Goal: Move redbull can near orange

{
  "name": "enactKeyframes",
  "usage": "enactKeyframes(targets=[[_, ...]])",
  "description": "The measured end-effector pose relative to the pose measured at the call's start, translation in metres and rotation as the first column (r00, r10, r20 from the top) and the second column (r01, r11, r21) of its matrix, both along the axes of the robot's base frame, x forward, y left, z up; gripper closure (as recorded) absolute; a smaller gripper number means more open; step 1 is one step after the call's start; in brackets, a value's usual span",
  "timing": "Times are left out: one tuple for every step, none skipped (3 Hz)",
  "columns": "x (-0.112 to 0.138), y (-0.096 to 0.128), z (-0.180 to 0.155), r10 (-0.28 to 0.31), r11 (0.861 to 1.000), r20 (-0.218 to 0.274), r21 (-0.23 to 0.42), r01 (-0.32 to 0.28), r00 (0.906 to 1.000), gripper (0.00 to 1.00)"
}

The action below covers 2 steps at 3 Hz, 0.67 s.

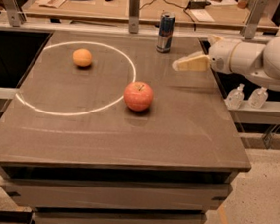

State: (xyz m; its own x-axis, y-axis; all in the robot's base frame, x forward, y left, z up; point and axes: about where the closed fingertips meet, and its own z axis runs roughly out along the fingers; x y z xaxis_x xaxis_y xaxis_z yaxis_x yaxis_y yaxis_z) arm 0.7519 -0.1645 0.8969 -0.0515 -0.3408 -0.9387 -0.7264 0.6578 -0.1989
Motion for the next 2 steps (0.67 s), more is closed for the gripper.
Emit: enactKeyframes(targets=[[0.0678, 0.0142, -0.0185, -0.054, 0.995, -0.028, -0.088, 0.051, 0.9982, 0.0], [0.0679, 0.0144, -0.0185, -0.054, 0.995, -0.028, -0.088, 0.051, 0.9982, 0.0]])
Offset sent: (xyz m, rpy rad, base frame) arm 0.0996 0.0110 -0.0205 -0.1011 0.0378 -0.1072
